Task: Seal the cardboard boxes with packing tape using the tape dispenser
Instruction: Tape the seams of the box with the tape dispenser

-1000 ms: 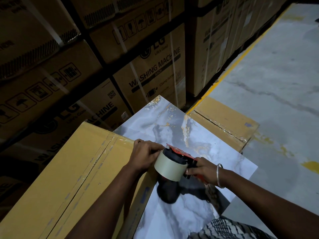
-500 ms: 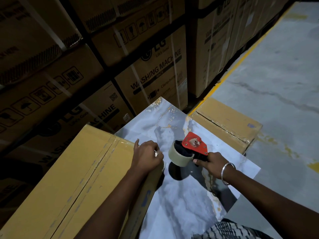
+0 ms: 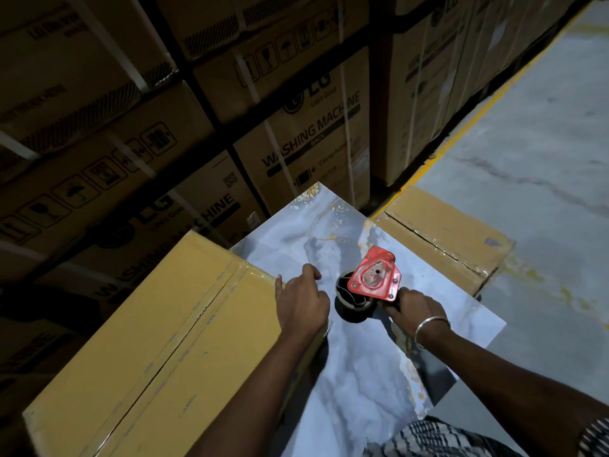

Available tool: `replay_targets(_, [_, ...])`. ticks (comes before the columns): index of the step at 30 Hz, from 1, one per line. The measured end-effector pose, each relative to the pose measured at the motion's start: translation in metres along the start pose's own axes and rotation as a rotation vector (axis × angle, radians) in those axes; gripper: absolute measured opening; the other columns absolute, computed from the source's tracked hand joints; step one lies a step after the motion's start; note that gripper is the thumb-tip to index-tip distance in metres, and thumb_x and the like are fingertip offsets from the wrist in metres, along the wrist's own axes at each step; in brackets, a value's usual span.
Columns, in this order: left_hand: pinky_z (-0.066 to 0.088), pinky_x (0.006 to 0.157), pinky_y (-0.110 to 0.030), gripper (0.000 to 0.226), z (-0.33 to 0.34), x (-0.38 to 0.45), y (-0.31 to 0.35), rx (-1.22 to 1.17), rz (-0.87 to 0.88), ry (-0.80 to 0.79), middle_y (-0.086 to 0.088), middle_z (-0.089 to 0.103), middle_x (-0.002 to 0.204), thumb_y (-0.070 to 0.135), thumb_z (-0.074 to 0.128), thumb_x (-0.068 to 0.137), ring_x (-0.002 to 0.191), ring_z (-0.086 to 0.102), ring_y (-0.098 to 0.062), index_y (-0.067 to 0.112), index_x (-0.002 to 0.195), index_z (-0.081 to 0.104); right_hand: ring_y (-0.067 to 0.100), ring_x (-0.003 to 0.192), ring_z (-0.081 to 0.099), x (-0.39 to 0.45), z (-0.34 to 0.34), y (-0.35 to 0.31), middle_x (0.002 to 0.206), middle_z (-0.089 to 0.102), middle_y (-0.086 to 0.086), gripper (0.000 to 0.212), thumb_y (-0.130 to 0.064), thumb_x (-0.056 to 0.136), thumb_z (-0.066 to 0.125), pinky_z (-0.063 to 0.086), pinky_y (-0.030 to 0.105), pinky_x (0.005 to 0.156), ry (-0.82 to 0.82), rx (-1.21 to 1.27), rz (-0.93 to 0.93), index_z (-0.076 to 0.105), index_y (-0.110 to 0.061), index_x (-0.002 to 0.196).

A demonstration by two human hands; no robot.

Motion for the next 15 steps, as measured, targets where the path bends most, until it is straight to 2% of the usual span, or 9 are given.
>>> replay_targets(4, [0.003, 0.123, -0.035, 0.045, 0.005, -0.033, 0.008, -0.139, 0.049, 0.0, 0.009, 0.069, 0.086, 0.01, 0.053, 0.075, 0.09, 0.063, -0.011, 0.034, 0.112, 0.046, 0.031, 0.093, 0.07, -0.004, 0.009, -0.001, 0.107, 0.072, 0.006, 0.049, -0.064, 0.096, 0.045, 0.057, 0.04, 0.077, 0.009, 0.04, 0.013, 0.062, -0.02, 0.111])
replay_targets(8, [-0.013, 0.12, -0.024, 0.061, 0.013, -0.061, 0.016, -0.214, 0.054, 0.029, 0.011, 0.071, 0.083, 0.009, 0.053, 0.071, 0.087, 0.065, -0.005, 0.044, 0.12, 0.046, 0.029, 0.102, 0.067, -0.007, 0.012, -0.002, 0.106, 0.072, 0.001, 0.051, -0.069, 0.095, 0.038, 0.046, 0.04, 0.086, 0.074, -0.115, 0.057, 0.061, -0.025, 0.108])
replay_targets(10, [-0.008, 0.123, -0.029, 0.078, 0.015, -0.066, 0.02, -0.246, 0.021, 0.054, 0.013, 0.07, 0.085, 0.006, 0.057, 0.071, 0.092, 0.064, -0.002, 0.051, 0.132, 0.041, 0.028, 0.111, 0.06, -0.009, 0.013, -0.003, 0.112, 0.069, 0.001, 0.054, -0.071, 0.094, 0.038, 0.043, 0.042, 0.09, 0.094, -0.204, 0.095, 0.062, -0.027, 0.112])
replay_targets(12, [-0.002, 0.124, -0.034, 0.088, 0.015, -0.067, 0.023, -0.282, 0.005, 0.069, 0.016, 0.071, 0.104, -0.001, 0.053, 0.073, 0.102, 0.062, 0.002, 0.054, 0.139, 0.035, 0.029, 0.114, 0.058, -0.009, 0.017, -0.001, 0.119, 0.064, 0.003, 0.055, -0.071, 0.092, 0.042, 0.043, 0.043, 0.092, 0.065, -0.184, 0.133, 0.061, -0.025, 0.116])
replay_targets(14, [-0.004, 0.123, -0.033, 0.088, 0.013, -0.066, 0.024, -0.283, 0.02, 0.069, 0.016, 0.062, 0.134, -0.009, 0.049, 0.075, 0.12, 0.057, 0.0, 0.05, 0.14, 0.04, 0.033, 0.115, 0.056, -0.01, 0.018, -0.003, 0.123, 0.058, 0.008, 0.055, -0.064, 0.09, 0.052, 0.043, 0.045, 0.092, 0.039, -0.061, 0.145, 0.054, -0.02, 0.123])
replay_targets(15, [-0.006, 0.121, -0.033, 0.084, 0.013, -0.066, 0.024, -0.263, 0.034, 0.065, 0.014, 0.056, 0.143, -0.01, 0.049, 0.076, 0.127, 0.053, -0.001, 0.047, 0.139, 0.045, 0.036, 0.117, 0.054, -0.011, 0.018, -0.005, 0.126, 0.054, 0.01, 0.06, -0.06, 0.087, 0.058, 0.042, 0.046, 0.093, 0.045, 0.013, 0.147, 0.049, -0.017, 0.129])
Point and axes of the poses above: each hand's wrist, its own x-axis towards the middle knuckle, its own z-axis out of the palm, y = z × x, the point moved 1 cm from there along x, towards the middle knuckle
